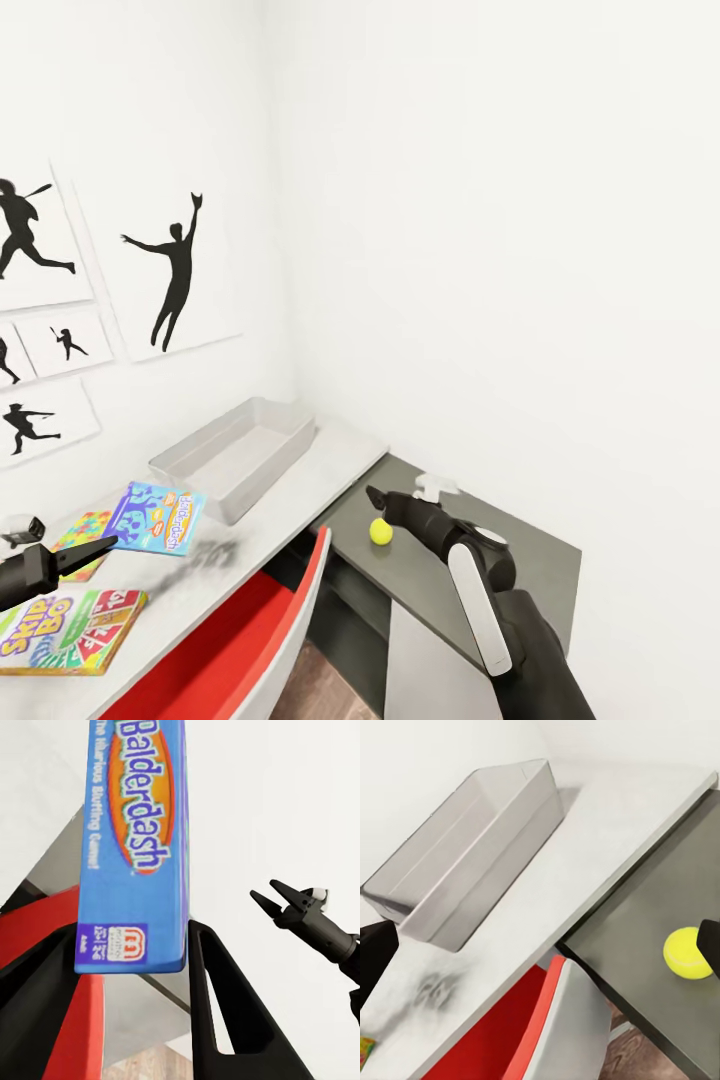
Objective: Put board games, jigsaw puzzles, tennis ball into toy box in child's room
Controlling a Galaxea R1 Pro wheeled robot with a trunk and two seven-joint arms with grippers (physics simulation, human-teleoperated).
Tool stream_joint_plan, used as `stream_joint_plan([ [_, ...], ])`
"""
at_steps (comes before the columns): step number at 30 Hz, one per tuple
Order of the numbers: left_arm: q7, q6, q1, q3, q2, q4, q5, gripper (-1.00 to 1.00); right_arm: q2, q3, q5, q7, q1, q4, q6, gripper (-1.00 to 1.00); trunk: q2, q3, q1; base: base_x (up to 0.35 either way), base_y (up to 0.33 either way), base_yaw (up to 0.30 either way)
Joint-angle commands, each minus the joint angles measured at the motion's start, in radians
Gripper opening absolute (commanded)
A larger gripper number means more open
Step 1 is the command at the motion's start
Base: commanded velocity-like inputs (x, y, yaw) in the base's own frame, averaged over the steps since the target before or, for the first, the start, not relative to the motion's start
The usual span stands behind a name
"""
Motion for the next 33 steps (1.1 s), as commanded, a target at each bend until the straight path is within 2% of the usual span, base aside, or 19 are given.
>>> stream_joint_plan([
  [1, -0.005, 0.011, -0.001, 0.000, 0.000, 0.000, -0.001, -1.00, 0.000, -0.001, -0.001, 0.001, -0.001, -0.001, 0.005, 1.00, -0.002, -0.003, 0.001, 0.066, 0.014, 0.041],
  [21, -0.005, 0.010, -0.001, 0.000, 0.000, 0.000, -0.001, -1.00, 0.000, -0.001, 0.004, 0.001, -0.001, -0.001, 0.006, 1.00, -0.002, -0.030, 0.001, 0.150, 0.008, 0.114],
  [26, -0.005, 0.010, -0.001, 0.000, -0.001, 0.000, -0.001, -1.00, 0.000, 0.000, 0.001, 0.001, -0.001, -0.001, 0.005, 1.00, -0.002, -0.031, 0.001, 0.111, 0.060, 0.062],
  [33, -0.005, 0.009, -0.001, 0.000, -0.003, 0.000, -0.001, -1.00, 0.000, 0.001, 0.007, 0.001, -0.001, -0.001, 0.005, 1.00, -0.002, -0.029, 0.001, 0.168, 0.015, 0.244],
])
